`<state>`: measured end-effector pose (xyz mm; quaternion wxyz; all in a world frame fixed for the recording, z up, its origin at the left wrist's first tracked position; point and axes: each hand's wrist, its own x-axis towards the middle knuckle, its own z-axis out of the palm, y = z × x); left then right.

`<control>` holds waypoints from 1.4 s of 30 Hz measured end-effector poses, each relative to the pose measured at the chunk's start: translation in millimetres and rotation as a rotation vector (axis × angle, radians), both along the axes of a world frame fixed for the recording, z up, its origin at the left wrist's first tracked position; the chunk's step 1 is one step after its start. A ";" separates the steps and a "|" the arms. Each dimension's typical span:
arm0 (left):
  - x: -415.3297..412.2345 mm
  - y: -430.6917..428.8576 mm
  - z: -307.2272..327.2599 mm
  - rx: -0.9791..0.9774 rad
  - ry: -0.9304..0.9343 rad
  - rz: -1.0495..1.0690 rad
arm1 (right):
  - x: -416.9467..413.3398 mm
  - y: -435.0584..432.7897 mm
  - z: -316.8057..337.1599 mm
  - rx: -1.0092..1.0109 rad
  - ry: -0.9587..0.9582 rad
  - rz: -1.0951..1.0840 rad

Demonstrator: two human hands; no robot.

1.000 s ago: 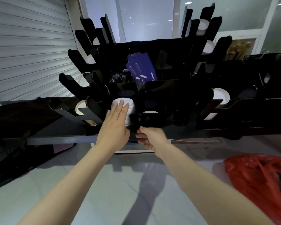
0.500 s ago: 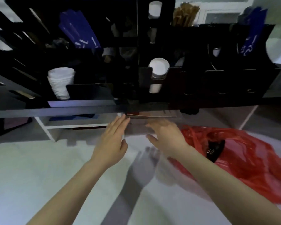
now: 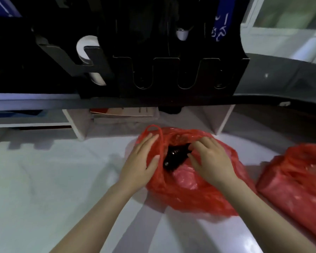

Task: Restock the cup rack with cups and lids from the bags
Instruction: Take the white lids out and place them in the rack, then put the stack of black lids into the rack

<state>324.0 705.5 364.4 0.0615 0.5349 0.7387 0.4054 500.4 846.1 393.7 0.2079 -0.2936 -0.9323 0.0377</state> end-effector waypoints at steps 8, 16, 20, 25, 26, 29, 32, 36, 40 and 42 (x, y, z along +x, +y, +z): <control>19.5 34.0 -20.6 -0.550 0.019 -0.100 | 3.2 28.6 -26.5 -0.126 -0.347 -0.089; 2.5 66.8 -19.6 -0.594 0.052 -0.019 | -16.4 47.9 -33.7 0.002 -0.203 -0.025; -1.6 75.1 -24.1 -0.537 0.018 -0.016 | -25.5 61.7 -43.2 -0.187 -0.274 0.037; -6.3 79.2 -32.1 -0.531 -0.013 -0.022 | -36.5 71.1 -49.9 -0.501 -0.290 0.120; -7.8 79.3 -33.6 -0.533 -0.013 -0.024 | -38.1 72.4 -50.7 -0.519 -0.255 0.132; -12.4 79.8 -35.4 -0.557 -0.020 -0.053 | -40.3 75.4 -53.3 -0.562 -0.213 0.197; -17.2 81.9 -32.6 -0.601 -0.040 -0.109 | -41.7 71.9 -57.7 -0.541 -0.239 0.266; -22.4 82.6 -32.2 -0.651 -0.052 -0.141 | -45.5 59.4 -63.7 -0.423 -0.268 0.316; -24.0 80.7 -35.6 -0.654 -0.101 -0.165 | -43.5 50.5 -64.0 -0.356 -0.191 0.318; -24.2 80.6 -38.0 -0.684 -0.126 -0.169 | -39.7 48.6 -63.8 -0.354 -0.175 0.312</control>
